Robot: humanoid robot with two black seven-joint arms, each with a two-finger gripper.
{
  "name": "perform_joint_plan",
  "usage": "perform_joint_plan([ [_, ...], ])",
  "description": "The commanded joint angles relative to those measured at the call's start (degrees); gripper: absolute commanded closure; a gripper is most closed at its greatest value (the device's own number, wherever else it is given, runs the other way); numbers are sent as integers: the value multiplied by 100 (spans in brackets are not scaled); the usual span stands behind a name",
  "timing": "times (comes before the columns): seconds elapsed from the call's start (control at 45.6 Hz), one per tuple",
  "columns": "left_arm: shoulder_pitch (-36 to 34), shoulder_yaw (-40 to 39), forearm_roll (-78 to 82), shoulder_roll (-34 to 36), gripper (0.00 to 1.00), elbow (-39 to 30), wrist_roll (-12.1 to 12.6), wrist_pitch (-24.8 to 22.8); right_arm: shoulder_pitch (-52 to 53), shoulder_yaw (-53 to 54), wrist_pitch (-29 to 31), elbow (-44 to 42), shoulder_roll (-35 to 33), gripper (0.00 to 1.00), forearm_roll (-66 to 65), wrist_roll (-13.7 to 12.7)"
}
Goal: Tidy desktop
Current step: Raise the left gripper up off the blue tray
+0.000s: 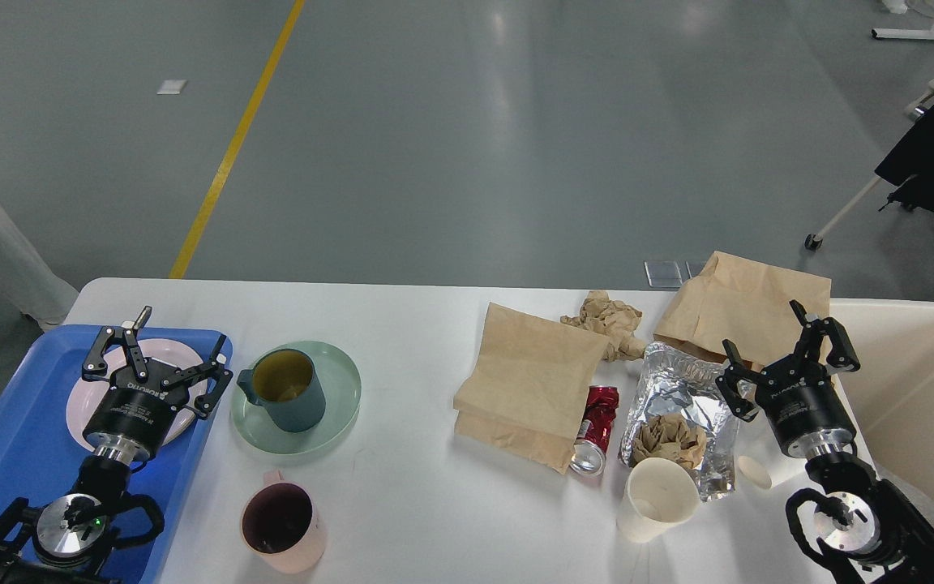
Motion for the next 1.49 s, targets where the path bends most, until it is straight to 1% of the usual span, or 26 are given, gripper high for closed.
perform_joint_plan([
  [0.0,12,2,0,3,3,-19,-14,-99,0,0,-1,0,0,0,0,0],
  [0.219,-23,-16,-8,29,3,-10,-32,23,0,0,8,0,0,0,0,0],
  [0.417,-32,-42,0,21,3,-28,-32,-12,0,0,8,0,0,0,0,0],
  [0.504,-32,28,0,73,3,-63,-84,5,0,0,-1,0,0,0,0,0],
  [0.592,3,116,-43,362,3,-36,-164,76,0,0,-1,0,0,0,0,0],
  [0.636,4,326,-61,521,3,-28,-172,102,0,0,7,0,0,0,0,0],
  [0.746,-93,1283,-70,881,3,-28,-173,85,0,0,7,0,0,0,0,0],
  [0.768,-154,1468,-61,1012,3,-28,-138,67,0,0,8,0,0,0,0,0],
  [0.855,-549,2390,-61,1768,3,-19,-164,94,0,0,-1,0,0,0,0,0],
  [0.921,-900,3198,-61,2155,3,-19,-164,50,0,0,8,0,0,0,0,0],
  [1.009,-1515,4253,-61,2454,3,-19,-164,32,0,0,8,0,0,0,0,0],
  [1.031,-1813,4699,-61,2559,3,-19,-181,23,0,0,8,0,0,0,0,0],
  [1.075,-2096,5106,-61,2665,3,-19,-173,23,0,0,8,0,0,0,0,0],
  [1.141,-2474,5686,-44,2841,3,-19,-85,49,0,0,8,0,0,0,0,0],
  [1.228,-3027,6600,-9,3035,3,-45,-76,50,0,0,8,0,0,0,0,0],
  [1.25,-3298,6985,-8,3053,3,-45,-76,50,0,0,-1,0,0,0,0,0],
  [1.338,-4108,8093,0,3053,3,-63,-76,50,0,0,8,0,0,0,0,0],
  [1.36,-4510,8723,0,3044,3,-63,-76,50,0,0,8,0,0,0,0,0],
  [1.47,-5523,10230,0,2974,3,-80,-85,23,0,0,-1,0,0,0,0,0],
])
